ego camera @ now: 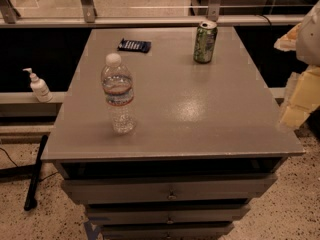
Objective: Pick rxbar blueberry
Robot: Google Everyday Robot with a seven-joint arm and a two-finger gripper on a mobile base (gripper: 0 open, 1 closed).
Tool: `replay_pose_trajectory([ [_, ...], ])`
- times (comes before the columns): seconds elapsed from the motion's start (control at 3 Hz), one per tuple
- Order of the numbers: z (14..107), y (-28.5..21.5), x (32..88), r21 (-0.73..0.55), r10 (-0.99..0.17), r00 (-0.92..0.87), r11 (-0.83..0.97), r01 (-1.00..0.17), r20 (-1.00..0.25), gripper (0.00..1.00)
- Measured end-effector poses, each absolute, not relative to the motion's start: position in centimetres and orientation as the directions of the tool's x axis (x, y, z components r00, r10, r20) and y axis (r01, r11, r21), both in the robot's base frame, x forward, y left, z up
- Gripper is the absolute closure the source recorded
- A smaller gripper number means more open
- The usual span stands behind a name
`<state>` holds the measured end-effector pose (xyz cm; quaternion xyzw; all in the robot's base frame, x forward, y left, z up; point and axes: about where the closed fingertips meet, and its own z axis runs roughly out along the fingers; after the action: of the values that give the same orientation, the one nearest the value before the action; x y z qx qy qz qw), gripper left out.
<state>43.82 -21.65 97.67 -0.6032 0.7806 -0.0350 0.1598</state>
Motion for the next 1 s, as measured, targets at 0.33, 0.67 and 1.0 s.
replay_pose_trajectory([
  [0.33, 97.7, -21.7, 43.8, -0.248, -0.953, -0.221, 0.27, -0.931, -0.207, 0.0],
  [0.67, 97.6, -21.6, 44.6, -0.259, -0.939, -0.229, 0.295, -0.92, -0.256, 0.0],
  [1.0, 95.1, -19.2, 46.7, -0.249, -0.909, -0.208, 0.31, -0.918, -0.362, 0.0],
])
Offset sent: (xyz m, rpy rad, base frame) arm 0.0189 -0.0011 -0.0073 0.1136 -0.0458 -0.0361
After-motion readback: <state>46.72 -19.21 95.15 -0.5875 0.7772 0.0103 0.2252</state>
